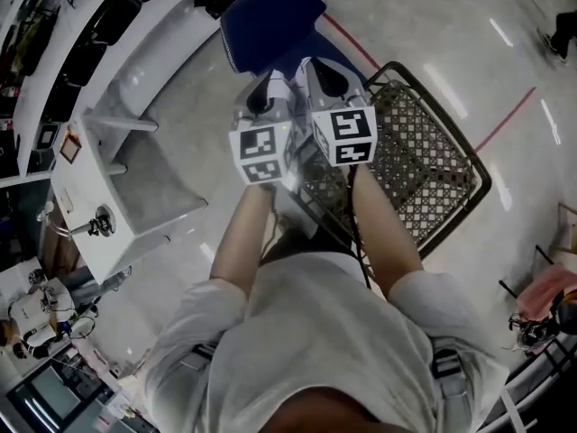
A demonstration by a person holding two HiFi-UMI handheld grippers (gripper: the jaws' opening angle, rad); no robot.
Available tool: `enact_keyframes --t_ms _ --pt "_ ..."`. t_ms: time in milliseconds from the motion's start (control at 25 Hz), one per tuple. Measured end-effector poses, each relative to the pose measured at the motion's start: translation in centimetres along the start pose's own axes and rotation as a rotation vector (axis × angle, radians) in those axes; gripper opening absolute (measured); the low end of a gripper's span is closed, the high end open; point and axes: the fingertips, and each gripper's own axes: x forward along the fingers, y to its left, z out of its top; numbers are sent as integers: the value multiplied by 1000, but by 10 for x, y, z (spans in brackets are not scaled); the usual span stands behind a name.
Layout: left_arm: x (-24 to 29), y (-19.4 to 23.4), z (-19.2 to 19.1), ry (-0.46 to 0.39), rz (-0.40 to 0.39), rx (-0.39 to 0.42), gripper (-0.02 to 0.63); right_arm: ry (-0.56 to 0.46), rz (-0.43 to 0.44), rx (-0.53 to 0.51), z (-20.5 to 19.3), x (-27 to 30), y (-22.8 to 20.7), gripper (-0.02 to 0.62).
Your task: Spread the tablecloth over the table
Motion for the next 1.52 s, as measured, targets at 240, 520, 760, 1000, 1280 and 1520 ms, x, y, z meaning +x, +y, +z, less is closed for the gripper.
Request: enact_keyframes --t_ms 240,520,760,1000,1280,1520 --pt "101 -76 103 -85 -188 95 20 24 -219 26 62 -15 -183 8" --pt "123 -288 304 -394 -523 67 20 -178 -594 -93 216 -198 -329 8" --pt "33 -382 400 -639 -729 56 20 -383 -847 -190 301 -377 -344 9" --pt "-26 -359 369 -638 -777 69 20 -377 -907 -247 295 -421 -270 9" --pt "-21 -254 210 -391 -705 94 20 -222 -731 -180 189 -298 -178 9" --pt "-36 -155 109 -251 -571 63 20 -91 -519 -117 103 -186 -92 8"
